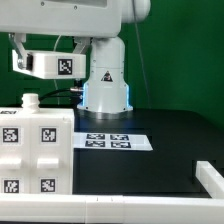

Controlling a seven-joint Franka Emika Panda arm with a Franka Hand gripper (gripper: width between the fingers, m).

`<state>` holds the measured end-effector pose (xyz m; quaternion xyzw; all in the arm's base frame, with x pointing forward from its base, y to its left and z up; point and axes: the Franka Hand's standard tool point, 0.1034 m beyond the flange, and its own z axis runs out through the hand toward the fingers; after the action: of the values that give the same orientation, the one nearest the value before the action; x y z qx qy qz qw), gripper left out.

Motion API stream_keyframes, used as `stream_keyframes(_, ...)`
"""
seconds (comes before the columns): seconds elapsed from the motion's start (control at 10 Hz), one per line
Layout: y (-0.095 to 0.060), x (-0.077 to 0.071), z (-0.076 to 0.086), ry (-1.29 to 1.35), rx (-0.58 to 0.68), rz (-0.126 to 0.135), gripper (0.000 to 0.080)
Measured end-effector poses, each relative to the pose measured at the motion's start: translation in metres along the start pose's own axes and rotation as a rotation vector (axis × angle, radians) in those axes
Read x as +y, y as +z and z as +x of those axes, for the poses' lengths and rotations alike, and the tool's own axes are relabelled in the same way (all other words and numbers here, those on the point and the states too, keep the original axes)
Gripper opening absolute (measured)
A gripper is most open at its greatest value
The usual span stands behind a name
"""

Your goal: Assemble cabinet

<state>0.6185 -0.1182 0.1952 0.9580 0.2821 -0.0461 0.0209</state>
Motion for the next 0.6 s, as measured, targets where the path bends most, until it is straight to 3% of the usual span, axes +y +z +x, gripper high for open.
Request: stream_keyframes(0.6, 0.0095, 0.0018, 0.0004, -0.010, -0.008, 0.003, 0.0560)
